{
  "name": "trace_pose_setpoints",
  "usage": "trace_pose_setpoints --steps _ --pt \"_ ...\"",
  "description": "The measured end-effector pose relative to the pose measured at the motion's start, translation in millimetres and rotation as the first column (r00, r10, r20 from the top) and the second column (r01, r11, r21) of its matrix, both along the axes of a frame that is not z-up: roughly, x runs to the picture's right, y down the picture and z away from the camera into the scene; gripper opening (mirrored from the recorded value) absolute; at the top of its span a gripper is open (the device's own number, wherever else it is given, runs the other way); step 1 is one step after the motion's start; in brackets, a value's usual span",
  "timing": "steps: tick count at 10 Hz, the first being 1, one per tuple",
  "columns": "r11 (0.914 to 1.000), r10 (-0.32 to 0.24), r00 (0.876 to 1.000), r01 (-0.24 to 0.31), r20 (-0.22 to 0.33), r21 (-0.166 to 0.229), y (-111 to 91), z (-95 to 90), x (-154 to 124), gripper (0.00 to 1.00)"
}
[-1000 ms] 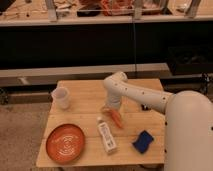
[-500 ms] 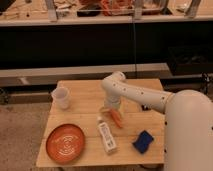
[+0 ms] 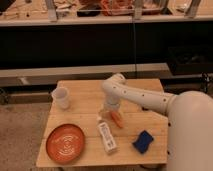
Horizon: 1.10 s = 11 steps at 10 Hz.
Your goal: Drag the pepper across the table
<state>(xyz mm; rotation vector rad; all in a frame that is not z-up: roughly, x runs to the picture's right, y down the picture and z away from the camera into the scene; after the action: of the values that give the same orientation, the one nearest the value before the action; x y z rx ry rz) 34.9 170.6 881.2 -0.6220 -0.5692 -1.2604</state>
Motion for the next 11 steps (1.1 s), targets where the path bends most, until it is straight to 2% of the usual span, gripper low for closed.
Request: trace_pose_setpoints --steps 2,6,9,10,11 --pt "1.0000 -0.002 1.000 0.002 0.008 -0.002 1.9 1.6 -2.2 0.80" --pt "0.9990 0.040 0.998 -0.041 -0.053 -0.018 2.8 5.9 4.0 0.80" --pt "0.9979 0.059 0.995 -0.061 -0.077 -0.021 3.1 7.2 8.6 0.60" --pt "0.9977 0.062 0.995 -0.064 -0.084 -0.023 3.3 7.3 9.7 0.57" --pt "0.9976 0.062 0.994 -0.065 -0.092 -0.026 4.4 6.8 11.8 0.61"
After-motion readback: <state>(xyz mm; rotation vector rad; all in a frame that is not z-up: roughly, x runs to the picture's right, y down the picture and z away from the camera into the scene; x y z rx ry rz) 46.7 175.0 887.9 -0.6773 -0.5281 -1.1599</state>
